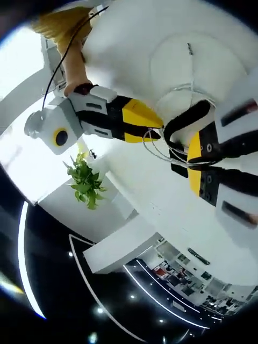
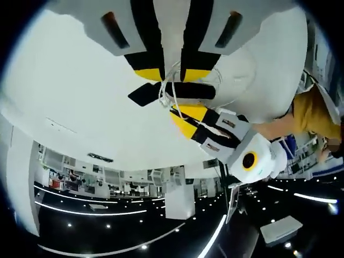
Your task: Peel open the Velcro strap on the desktop, arrange the wired earphones neatly onto it, and close the Velcro strap to secure them.
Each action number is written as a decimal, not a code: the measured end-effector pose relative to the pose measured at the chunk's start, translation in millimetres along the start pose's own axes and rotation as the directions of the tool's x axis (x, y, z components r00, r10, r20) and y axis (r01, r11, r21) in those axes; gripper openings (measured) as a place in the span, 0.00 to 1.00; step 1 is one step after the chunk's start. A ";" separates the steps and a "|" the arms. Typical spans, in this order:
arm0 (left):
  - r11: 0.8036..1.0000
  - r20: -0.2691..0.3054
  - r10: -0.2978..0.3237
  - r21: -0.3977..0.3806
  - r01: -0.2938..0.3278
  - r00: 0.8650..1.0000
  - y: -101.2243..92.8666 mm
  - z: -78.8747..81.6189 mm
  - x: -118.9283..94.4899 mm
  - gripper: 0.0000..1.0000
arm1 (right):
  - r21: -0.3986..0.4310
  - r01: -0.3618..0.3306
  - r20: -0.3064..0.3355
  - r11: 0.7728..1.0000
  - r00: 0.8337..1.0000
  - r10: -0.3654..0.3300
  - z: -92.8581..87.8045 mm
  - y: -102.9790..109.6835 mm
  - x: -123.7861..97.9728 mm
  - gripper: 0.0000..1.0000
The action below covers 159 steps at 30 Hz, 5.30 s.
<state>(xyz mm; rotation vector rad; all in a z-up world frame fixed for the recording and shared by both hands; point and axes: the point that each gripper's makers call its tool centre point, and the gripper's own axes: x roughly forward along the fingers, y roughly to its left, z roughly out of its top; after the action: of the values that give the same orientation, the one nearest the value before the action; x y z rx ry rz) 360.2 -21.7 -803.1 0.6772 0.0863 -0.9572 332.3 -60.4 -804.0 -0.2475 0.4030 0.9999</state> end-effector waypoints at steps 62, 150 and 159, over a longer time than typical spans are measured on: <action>0.991 -0.026 -0.012 -0.131 0.009 1.000 -2.8 -4.7 1.1 0.06 | -0.405 0.284 0.205 0.869 0.955 -0.216 46.9 -2.8 4.6 0.20; 0.984 0.047 0.087 -0.159 -0.079 0.995 20.5 11.3 -7.0 0.16 | -0.066 0.044 0.291 0.997 0.956 -0.023 63.9 -15.3 8.2 0.05; 0.973 0.101 0.127 -0.206 -0.104 0.987 28.4 14.0 0.1 0.16 | -0.041 0.041 0.304 0.998 0.952 -0.027 63.3 -17.5 6.5 0.05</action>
<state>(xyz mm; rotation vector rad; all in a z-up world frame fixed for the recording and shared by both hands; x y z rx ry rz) 379.2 -18.8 -778.0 0.4366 0.0413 -0.8596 363.9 -40.4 -749.6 -0.1388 0.0947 0.9957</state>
